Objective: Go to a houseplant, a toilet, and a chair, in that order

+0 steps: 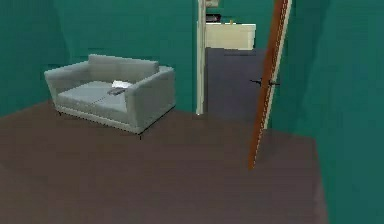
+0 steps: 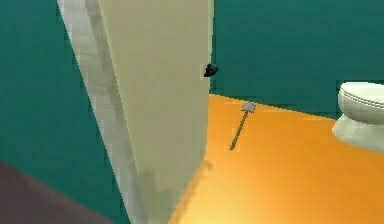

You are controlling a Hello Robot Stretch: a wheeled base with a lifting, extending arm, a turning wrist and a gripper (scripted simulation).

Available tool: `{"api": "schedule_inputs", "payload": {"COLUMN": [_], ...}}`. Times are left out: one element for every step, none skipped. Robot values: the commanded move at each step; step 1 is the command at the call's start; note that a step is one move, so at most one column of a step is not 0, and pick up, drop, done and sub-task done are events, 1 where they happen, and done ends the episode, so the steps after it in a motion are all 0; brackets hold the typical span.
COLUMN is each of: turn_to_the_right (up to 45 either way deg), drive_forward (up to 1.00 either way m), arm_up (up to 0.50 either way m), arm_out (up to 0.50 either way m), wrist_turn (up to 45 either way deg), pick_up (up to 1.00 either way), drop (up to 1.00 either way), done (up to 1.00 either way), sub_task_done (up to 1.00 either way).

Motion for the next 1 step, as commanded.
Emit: {"api": "schedule_inputs", "payload": {"turn_to_the_right": [0.0], "drive_forward": [1.0], "arm_up": [0.0], "arm_out": [0.0], "wrist_turn": [0.0], "pick_up": [0.0], "drop": [0.0], "done": [0.0], "sub_task_done": [0.0]}}
